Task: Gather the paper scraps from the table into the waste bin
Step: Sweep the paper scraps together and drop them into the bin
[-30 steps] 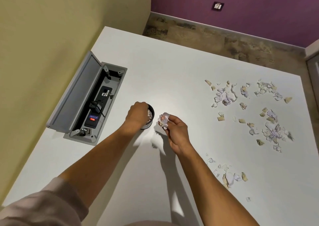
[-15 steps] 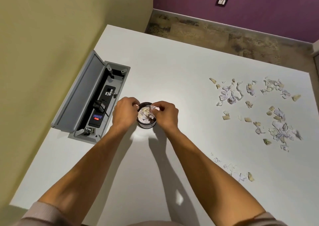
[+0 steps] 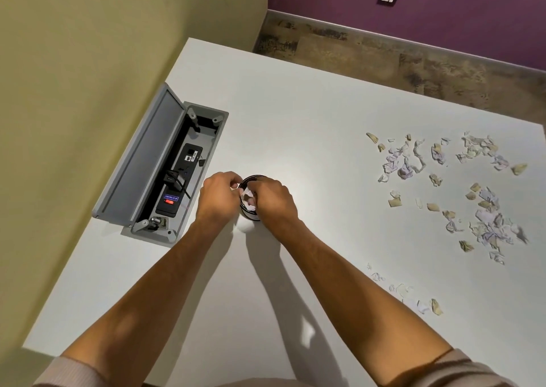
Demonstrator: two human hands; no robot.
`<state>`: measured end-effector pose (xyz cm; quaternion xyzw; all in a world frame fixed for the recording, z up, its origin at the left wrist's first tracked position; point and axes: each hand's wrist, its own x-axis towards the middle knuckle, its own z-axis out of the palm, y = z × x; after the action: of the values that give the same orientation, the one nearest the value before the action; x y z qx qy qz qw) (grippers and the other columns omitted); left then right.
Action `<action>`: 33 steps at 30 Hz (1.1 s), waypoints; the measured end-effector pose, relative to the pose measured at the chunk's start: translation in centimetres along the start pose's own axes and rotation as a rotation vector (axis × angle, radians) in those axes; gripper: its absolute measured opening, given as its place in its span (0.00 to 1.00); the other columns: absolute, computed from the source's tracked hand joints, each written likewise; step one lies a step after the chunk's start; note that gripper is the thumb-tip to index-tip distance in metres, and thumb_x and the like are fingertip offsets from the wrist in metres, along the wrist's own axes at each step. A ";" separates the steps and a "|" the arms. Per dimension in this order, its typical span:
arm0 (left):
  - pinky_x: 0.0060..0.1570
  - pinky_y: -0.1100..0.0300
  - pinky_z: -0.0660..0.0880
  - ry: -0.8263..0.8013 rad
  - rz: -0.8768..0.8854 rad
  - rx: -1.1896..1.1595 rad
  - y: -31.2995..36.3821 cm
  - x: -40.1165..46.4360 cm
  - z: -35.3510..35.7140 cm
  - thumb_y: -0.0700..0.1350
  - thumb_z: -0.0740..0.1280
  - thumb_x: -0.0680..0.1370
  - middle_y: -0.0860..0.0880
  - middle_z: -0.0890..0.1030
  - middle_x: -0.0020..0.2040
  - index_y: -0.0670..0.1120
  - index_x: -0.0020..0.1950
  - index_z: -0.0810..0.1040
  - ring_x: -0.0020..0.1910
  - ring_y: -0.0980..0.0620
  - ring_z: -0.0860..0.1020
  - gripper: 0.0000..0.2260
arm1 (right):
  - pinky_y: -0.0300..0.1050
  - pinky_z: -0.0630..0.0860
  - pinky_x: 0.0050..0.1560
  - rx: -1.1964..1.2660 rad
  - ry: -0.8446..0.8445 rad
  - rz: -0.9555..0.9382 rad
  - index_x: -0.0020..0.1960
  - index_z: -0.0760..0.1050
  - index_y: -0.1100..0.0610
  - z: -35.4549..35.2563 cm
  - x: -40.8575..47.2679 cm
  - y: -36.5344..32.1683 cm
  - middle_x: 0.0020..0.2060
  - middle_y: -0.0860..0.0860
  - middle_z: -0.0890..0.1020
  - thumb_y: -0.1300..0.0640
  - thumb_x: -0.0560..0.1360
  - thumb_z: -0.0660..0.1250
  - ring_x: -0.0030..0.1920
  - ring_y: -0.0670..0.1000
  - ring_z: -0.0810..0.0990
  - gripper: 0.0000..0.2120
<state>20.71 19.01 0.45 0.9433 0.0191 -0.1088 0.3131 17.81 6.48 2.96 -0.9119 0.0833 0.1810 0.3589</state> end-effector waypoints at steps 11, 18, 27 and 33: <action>0.53 0.53 0.78 -0.192 0.145 0.083 2.2 -1.1 -1.2 0.34 0.65 0.73 0.45 0.82 0.53 0.45 0.58 0.81 0.50 0.45 0.80 0.16 | 0.43 0.64 0.32 -0.039 -0.001 -0.075 0.41 0.75 0.56 -1.4 -0.5 1.2 0.36 0.54 0.78 0.64 0.68 0.57 0.38 0.57 0.74 0.10; 0.51 0.52 0.77 -0.234 0.183 0.257 3.2 -0.8 -0.5 0.40 0.67 0.75 0.46 0.81 0.56 0.48 0.57 0.82 0.53 0.43 0.79 0.12 | 0.48 0.77 0.45 0.029 0.270 -0.005 0.50 0.82 0.55 -1.3 0.3 2.8 0.46 0.54 0.84 0.66 0.71 0.62 0.47 0.57 0.80 0.14; 0.47 0.53 0.78 -0.402 0.155 0.408 4.2 1.1 2.4 0.39 0.64 0.75 0.44 0.81 0.48 0.45 0.50 0.82 0.47 0.42 0.79 0.09 | 0.54 0.81 0.50 0.357 0.212 0.219 0.54 0.81 0.55 -0.6 0.8 4.8 0.41 0.53 0.84 0.69 0.71 0.59 0.46 0.56 0.82 0.19; 0.39 0.57 0.71 -0.424 0.163 0.475 5.0 1.7 3.4 0.41 0.63 0.73 0.43 0.79 0.44 0.46 0.43 0.77 0.39 0.43 0.75 0.04 | 0.52 0.83 0.42 0.410 0.196 0.241 0.53 0.82 0.55 -0.5 1.0 5.3 0.43 0.56 0.84 0.69 0.70 0.57 0.40 0.56 0.84 0.21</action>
<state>22.26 12.90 0.35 0.9447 -0.1481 -0.2786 0.0891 17.39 2.19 -0.42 -0.8168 0.2605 0.1126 0.5023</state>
